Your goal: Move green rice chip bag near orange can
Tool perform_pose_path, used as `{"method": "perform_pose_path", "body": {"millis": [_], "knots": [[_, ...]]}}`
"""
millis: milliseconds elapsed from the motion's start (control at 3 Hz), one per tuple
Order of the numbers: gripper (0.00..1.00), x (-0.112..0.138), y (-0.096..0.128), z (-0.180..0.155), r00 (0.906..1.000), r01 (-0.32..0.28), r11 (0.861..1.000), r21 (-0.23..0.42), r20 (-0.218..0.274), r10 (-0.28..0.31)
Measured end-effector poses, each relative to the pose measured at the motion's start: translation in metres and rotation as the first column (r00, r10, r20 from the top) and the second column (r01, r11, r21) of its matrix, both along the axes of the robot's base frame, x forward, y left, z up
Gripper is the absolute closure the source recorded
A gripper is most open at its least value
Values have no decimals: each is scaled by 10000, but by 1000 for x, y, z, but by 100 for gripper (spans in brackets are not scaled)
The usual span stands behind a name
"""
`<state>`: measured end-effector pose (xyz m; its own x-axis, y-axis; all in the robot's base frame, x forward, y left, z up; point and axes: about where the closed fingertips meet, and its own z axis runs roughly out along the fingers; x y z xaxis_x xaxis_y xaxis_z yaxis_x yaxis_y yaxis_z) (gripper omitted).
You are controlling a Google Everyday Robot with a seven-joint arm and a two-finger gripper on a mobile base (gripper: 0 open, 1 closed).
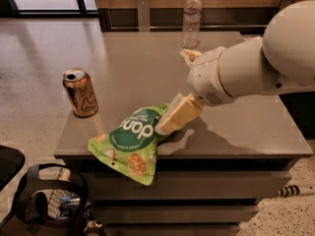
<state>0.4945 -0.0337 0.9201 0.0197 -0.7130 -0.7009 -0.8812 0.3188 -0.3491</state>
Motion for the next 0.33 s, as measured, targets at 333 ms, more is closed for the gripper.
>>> {"method": "perform_pose_path", "body": {"millis": [333], "knots": [[0,0,0,0,10000,0,10000,-1,1,0]]}}
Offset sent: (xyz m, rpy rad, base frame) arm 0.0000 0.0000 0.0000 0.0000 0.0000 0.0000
